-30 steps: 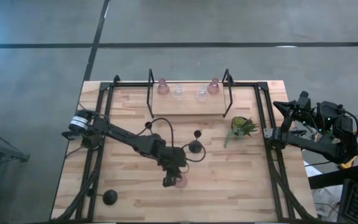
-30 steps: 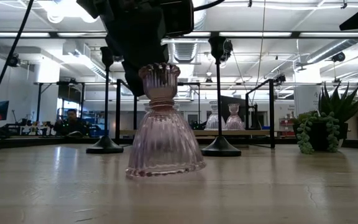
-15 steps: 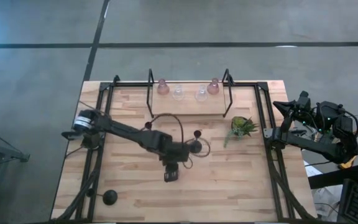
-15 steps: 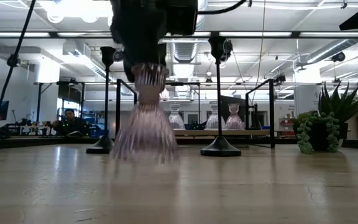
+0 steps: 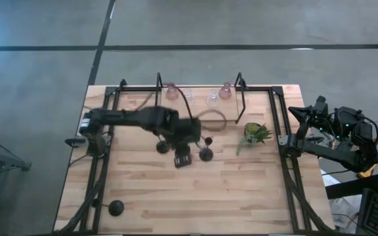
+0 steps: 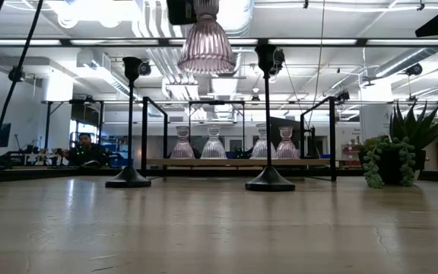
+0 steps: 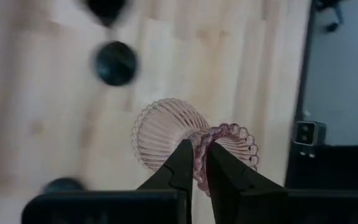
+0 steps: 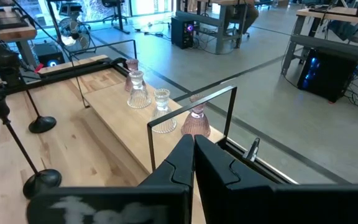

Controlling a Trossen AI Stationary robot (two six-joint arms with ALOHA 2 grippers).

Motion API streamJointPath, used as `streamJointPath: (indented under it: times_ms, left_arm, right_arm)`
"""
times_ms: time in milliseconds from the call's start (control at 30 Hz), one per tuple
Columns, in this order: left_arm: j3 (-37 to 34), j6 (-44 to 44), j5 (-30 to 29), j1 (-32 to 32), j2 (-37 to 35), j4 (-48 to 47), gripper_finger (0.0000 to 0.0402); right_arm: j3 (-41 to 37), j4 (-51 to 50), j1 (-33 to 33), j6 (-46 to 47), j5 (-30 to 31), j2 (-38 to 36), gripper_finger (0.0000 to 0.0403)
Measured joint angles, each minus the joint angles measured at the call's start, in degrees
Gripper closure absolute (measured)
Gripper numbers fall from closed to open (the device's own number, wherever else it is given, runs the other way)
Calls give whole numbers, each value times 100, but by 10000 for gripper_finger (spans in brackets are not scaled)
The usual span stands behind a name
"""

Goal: Pick & Place candle stick holders
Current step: Put the pink glass candle holder on the shelf

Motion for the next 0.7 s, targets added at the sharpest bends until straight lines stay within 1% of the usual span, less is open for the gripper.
streamJointPath:
  times_ms: [100,233,500,700]
  left_arm:
    - [515,281,-210,330,-4,-466,373]
    - [941,699,-261,908,-8,-690,373]
    - [1051,1564,-163,2113,52,-576,373]
    - [1095,2076,-161,2711,309,5,373]
  right_arm:
    - [0,0,0,0,0,1,394]
    - [0,0,-1,0,0,2,394]
    - [0,0,-1,0,0,2,394]
    - [0,0,1,-1,0,1,394]
